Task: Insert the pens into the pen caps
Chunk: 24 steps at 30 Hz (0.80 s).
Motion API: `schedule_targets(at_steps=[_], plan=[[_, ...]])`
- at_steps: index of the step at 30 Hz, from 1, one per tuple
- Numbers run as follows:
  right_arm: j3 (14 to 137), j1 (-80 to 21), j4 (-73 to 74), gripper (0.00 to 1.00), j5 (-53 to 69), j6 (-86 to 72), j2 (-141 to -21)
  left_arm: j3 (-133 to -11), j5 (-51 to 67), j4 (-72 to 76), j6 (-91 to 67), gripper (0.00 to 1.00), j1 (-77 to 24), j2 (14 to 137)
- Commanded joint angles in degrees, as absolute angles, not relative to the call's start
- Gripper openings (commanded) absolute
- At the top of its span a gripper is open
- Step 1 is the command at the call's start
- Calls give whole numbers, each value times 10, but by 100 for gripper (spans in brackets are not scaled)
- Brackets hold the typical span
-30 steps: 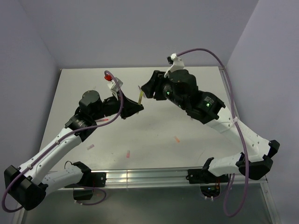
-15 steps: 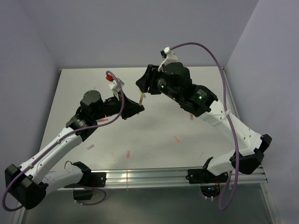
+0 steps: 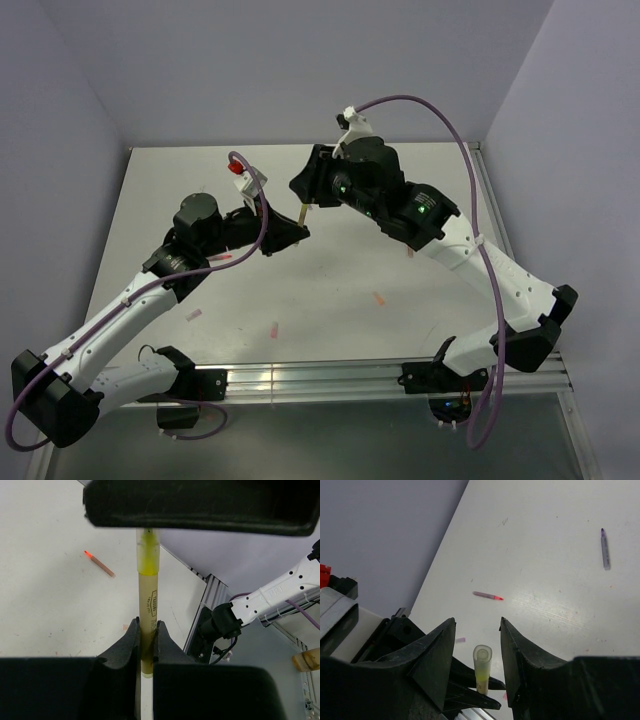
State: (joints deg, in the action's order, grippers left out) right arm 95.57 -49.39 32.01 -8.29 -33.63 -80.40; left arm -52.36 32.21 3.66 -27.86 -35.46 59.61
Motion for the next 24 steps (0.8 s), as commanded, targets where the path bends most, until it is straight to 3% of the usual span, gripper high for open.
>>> schedule_targets(at_steps=[1,8,9,11,15,24], plan=[[942,-501,301,49,-83,-340,-806,-544,321,56,-272,1,-357,589],[934,-502,301,38,-94,-342,-805,-543,322,55,-272,0,-358,590],[934,-502,302,29,-97,-342,-806,-543,322,55,-272,0,-358,590],[934,-503,304,23,-103,-341,-806,-543,323,55,-272,0,-357,591],[939,-510,314,0,-120,-335,-813,-544,321,56,-275,0,-357,591],[904,-548,303,0,-123,-343,-808,-553,290,55,-273,0,-357,587]])
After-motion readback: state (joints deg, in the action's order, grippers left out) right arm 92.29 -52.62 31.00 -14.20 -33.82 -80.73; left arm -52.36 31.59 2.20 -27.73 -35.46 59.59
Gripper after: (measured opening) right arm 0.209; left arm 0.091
